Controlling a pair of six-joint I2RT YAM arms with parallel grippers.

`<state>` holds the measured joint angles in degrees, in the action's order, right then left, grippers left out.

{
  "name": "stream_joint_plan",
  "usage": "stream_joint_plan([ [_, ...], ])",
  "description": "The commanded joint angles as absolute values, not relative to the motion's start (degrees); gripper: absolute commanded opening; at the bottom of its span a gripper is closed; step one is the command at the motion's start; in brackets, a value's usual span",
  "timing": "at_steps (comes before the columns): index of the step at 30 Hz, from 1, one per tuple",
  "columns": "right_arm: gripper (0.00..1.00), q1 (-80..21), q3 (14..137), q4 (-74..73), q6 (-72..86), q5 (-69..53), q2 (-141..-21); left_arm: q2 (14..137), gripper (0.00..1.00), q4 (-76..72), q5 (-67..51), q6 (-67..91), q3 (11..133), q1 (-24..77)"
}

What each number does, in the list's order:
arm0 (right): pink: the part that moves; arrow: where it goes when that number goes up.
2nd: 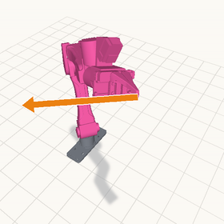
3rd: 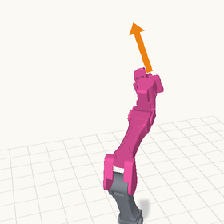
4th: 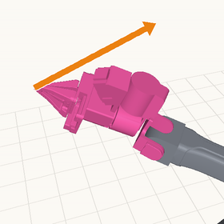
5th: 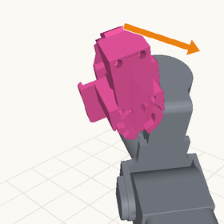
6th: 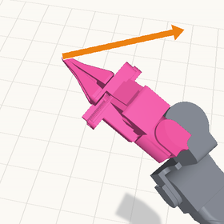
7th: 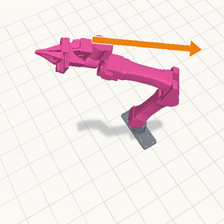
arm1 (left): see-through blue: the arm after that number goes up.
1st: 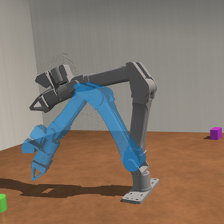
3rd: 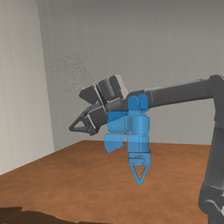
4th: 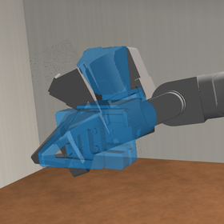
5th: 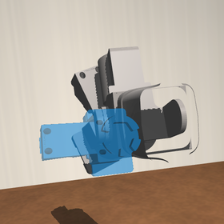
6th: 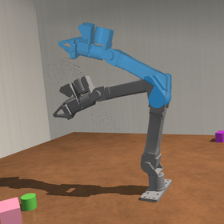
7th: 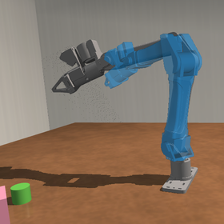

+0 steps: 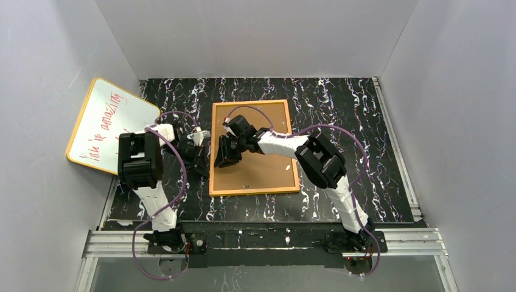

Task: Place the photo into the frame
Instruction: Install the photo frame at the center of the board.

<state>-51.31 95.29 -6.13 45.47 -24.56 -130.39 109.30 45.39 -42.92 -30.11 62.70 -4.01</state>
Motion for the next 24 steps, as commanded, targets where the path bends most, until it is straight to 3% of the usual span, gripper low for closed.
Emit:
stream_joint_plan([
  [1,0.38,-49.2,96.9,-8.8,43.4,-23.7,-127.3,107.3,0.02,44.6,-40.5,-31.7,65.2,-3.9],
  [24,0.39,-49.3,94.6,-4.5,47.0,-27.2,-131.6,110.8,0.05,44.6,-44.7,-31.3,65.7,-3.8],
])
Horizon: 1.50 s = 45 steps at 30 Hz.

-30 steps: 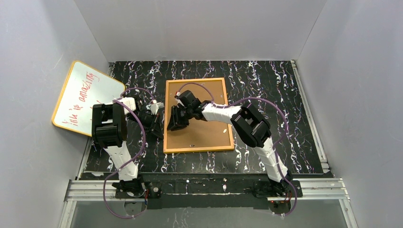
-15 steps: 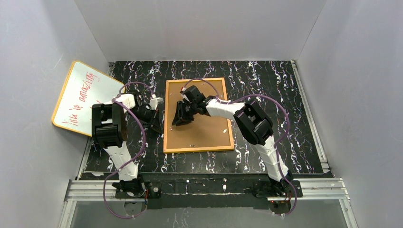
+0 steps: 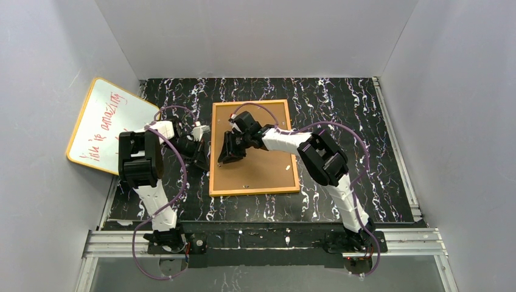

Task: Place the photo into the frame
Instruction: Install the photo frame at the center of the board.

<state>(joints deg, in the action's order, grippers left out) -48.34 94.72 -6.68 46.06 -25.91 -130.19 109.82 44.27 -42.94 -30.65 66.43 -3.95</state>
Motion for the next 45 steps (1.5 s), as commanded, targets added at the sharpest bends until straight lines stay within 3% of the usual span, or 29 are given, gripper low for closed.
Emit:
stream_joint_plan([
  [1,0.39,-49.3,94.8,-4.6,47.1,-27.3,-131.9,111.0,0.05,44.4,-44.5,-31.3,65.5,-3.9],
  [33,0.3,-50.7,96.2,-1.3,52.7,-26.1,-135.3,111.4,0.04,40.9,-42.6,-28.5,64.4,-1.2],
  [45,0.28,-50.8,91.8,3.6,56.2,-25.4,-131.3,110.6,0.04,41.9,-41.6,-29.1,65.1,-0.9],
])
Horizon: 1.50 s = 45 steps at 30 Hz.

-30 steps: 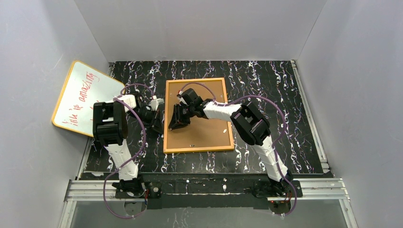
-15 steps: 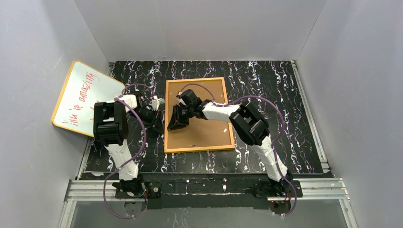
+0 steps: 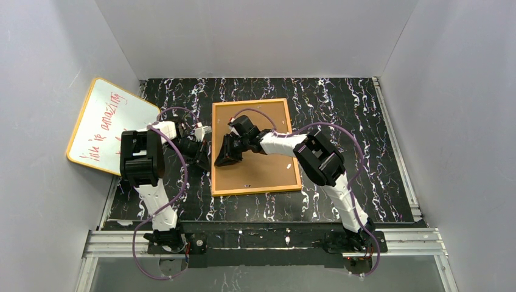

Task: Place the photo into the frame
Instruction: Install the photo frame at the center of the board.

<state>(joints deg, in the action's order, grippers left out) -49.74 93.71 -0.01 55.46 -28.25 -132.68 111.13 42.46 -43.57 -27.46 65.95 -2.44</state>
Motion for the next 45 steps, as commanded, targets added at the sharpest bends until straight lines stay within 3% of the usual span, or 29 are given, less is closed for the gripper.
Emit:
stream_joint_plan([
  [1,0.28,-50.7,91.4,3.8,56.2,-25.8,-130.3,110.5,0.04,42.9,-41.2,-29.5,65.8,-1.0],
  [5,0.33,-49.6,90.1,3.1,55.3,-24.9,-125.1,110.1,0.04,46.0,-39.9,-29.6,69.7,-2.0],
  [8,0.43,-48.8,91.0,0.3,53.2,-21.3,-122.7,110.9,0.04,45.3,-37.5,-25.4,73.6,-2.1],
  [15,0.57,-42.4,94.6,-1.6,51.1,-20.3,-124.9,119.6,0.09,40.6,-39.6,-14.3,85.2,-2.1],
  [20,0.56,-38.9,106.0,-4.7,48.3,-20.1,-132.9,127.0,0.18,39.1,-42.9,-9.4,92.7,-2.1],
  [32,0.57,-36.6,121.3,-5.0,48.8,-21.9,-146.6,129.7,0.2,38.8,-46.1,-10.0,95.1,-2.2],
  [34,0.57,-36.5,122.3,-4.3,49.4,-22.1,-147.7,129.6,0.24,39.1,-46.6,-9.6,95.7,-2.2],
  [37,0.56,-36.5,121.9,-3.3,50.4,-21.1,-148.2,129.4,0.42,40.6,-47.6,-10.5,98.9,-2.6],
  [39,0.56,-36.5,120.8,-2.0,50.9,-20.3,-148.0,129.8,0.47,40.6,-48.4,-10.6,100.3,-2.6],
  [45,0.53,-36.5,121.0,-1.3,51.2,-18.3,-148.8,133.2,0.41,40.6,-47.1,-10.8,101.8,-1.6],
])
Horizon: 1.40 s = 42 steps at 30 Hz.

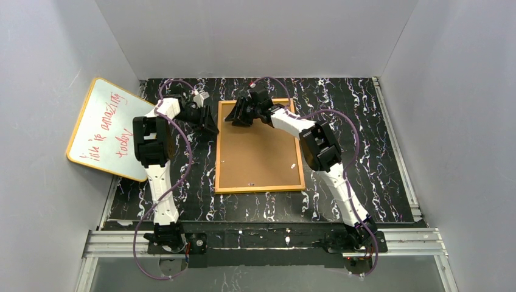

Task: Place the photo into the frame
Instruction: Install the photo frame at the center of the board.

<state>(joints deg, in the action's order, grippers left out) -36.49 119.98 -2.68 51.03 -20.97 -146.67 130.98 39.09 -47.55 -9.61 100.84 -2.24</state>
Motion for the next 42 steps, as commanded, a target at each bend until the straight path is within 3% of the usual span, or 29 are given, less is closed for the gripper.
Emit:
stream_joint_plan([
  [1,0.52,-36.6,121.3,-1.2,51.5,-18.3,-149.2,133.9,0.39,40.7,-46.8,-10.9,101.6,-1.6],
  [11,0.48,-37.2,125.6,-0.5,54.6,-17.8,-153.6,134.7,0.18,40.1,-45.8,-12.2,98.3,-1.1],
  [42,0.41,-38.2,129.9,3.2,64.1,-20.2,-158.1,134.1,0.14,37.5,-44.7,-13.1,94.5,-0.8],
])
